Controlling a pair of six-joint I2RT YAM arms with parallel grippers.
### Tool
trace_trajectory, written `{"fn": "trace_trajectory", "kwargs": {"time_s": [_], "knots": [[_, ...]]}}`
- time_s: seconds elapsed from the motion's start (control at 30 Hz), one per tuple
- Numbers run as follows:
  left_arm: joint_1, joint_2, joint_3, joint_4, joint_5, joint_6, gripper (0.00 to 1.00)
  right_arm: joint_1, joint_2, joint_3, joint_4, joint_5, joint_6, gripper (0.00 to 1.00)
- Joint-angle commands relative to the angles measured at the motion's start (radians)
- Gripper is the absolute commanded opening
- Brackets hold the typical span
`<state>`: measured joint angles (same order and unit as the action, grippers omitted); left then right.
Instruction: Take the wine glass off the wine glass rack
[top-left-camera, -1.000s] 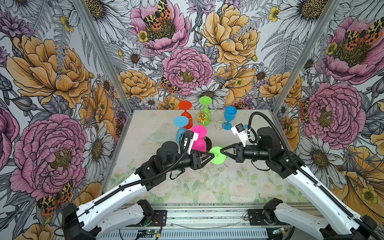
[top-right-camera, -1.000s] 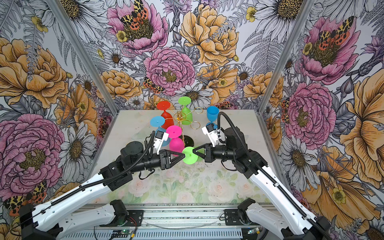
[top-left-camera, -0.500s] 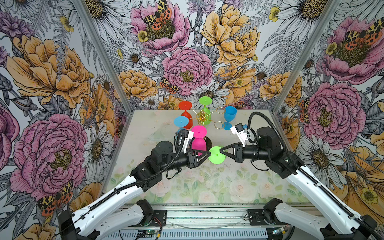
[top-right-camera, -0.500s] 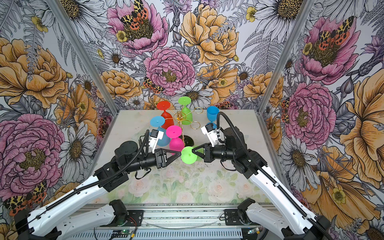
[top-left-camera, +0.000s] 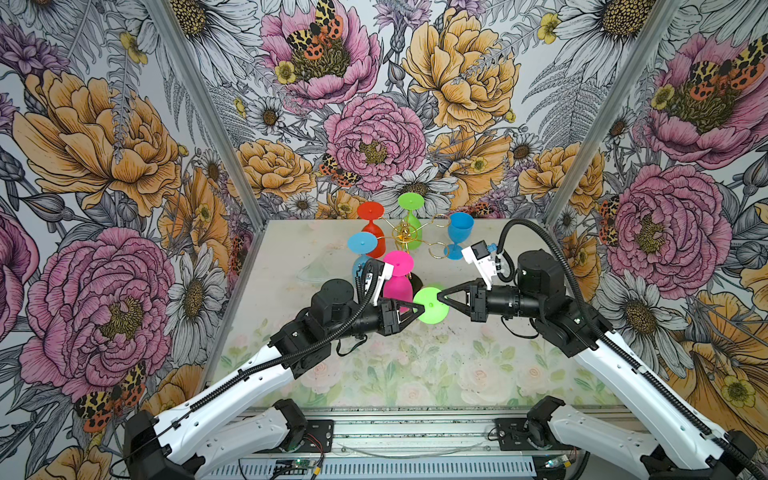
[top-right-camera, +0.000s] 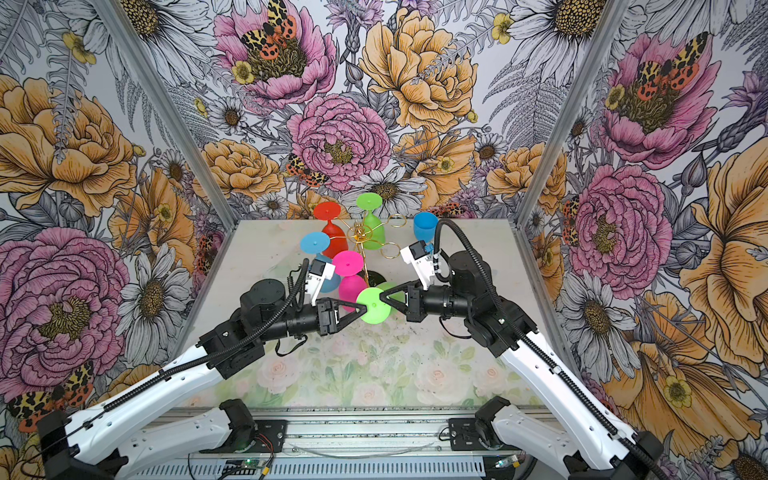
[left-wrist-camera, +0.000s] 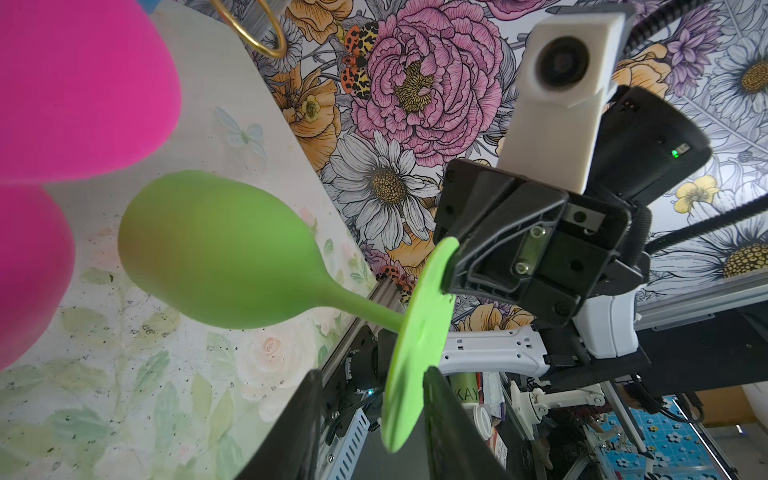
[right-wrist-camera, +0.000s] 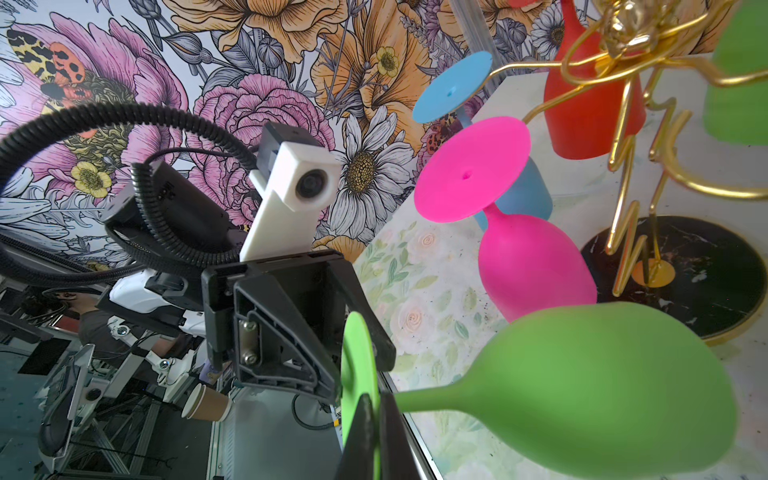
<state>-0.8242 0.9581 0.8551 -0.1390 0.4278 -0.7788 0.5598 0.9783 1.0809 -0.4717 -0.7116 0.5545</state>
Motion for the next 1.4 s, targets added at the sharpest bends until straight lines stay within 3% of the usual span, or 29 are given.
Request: {"fn": "trace_trajectory", "kwargs": {"time_s": [0.0, 0.53, 0.67, 0.9, 1.03, 1.2, 1.37], "knots": [[0.008, 0.001, -0.005, 0.066, 0.062, -0.002, 0.36, 0.009, -0.001, 0.0, 0.08, -0.019, 0.023, 0.0], [0.008, -0.001, -0.017, 0.114, 0.094, -0.031, 0.06, 0.009, -0.01, -0.035, 0.093, 0.0, 0.03, 0.01], [0.01, 0.009, -0.017, 0.134, 0.107, -0.037, 0.02, 0.006, -0.026, -0.039, 0.091, 0.0, 0.034, 0.11], [0.009, 0.047, -0.021, 0.168, 0.151, -0.045, 0.0, -0.022, -0.081, -0.035, 0.081, 0.016, 0.06, 0.47], [0.01, 0.063, -0.025, 0.173, 0.192, -0.025, 0.0, -0.092, -0.11, -0.03, 0.044, 0.05, 0.099, 0.6], [0.001, 0.044, -0.04, 0.17, 0.271, 0.056, 0.0, -0.229, -0.084, -0.018, -0.078, 0.081, 0.186, 0.66], [-0.056, -0.03, -0.052, 0.145, 0.314, 0.213, 0.0, -0.277, -0.017, -0.012, -0.214, 0.119, 0.165, 0.68]]}}
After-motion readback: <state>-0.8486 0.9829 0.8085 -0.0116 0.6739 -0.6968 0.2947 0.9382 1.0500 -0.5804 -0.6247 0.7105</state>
